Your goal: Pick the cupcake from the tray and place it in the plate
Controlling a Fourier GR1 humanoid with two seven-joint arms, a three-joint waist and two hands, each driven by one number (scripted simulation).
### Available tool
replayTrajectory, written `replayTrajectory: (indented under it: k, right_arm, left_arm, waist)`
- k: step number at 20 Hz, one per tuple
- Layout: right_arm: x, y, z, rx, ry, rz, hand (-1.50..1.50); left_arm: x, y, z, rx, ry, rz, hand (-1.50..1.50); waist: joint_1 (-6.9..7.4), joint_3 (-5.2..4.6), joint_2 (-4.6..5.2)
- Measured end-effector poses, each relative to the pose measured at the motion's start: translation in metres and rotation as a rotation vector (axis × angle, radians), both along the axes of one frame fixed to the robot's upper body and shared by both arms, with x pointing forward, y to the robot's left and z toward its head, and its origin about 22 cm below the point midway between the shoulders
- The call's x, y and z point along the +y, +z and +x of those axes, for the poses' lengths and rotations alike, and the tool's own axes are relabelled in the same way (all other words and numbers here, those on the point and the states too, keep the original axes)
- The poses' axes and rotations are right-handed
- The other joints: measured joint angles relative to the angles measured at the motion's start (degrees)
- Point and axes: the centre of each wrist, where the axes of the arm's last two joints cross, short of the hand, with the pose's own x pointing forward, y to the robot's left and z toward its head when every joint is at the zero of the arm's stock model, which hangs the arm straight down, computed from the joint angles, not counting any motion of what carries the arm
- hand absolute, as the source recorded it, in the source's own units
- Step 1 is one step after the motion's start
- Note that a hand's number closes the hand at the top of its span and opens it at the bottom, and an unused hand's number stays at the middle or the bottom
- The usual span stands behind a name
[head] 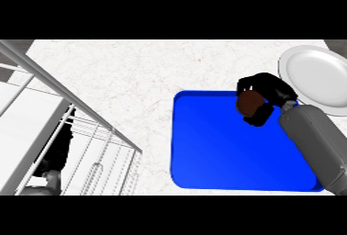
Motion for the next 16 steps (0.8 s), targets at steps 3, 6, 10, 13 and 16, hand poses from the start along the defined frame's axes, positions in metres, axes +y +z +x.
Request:
replayTrajectory:
  k: [3, 6, 10, 13, 16]
  right_arm:
    - [-0.023, 0.013, 0.008, -0.088, -0.164, 0.003, 1.50]
    - [-0.032, 0.029, 0.012, -0.179, -0.248, 0.017, 1.50]
    - [-0.038, 0.055, 0.018, -0.326, -0.344, 0.088, 1.50]
    - [-0.051, 0.078, 0.019, -0.445, -0.437, 0.110, 1.50]
    - [-0.062, 0.091, 0.017, -0.505, -0.521, 0.126, 1.50]
  left_arm:
    - [0.000, 0.000, -0.001, -0.001, 0.006, 0.001, 0.00]
    - [0.002, 0.000, -0.001, 0.001, 0.007, 0.004, 0.00]
    - [0.003, -0.002, -0.002, 0.002, 0.015, 0.004, 0.00]
    - [0.005, -0.003, -0.004, -0.006, 0.018, 0.009, 0.00]
    - [0.005, -0.002, -0.003, -0.002, 0.021, 0.004, 0.00]
  waist:
    - [-0.04, 0.00, -0.03]
    - [-0.15, -0.05, -0.22]
    - [-0.51, -0.02, -0.44]
    - [-0.74, -0.06, -0.54]
    - [-0.72, -0.11, -0.54]
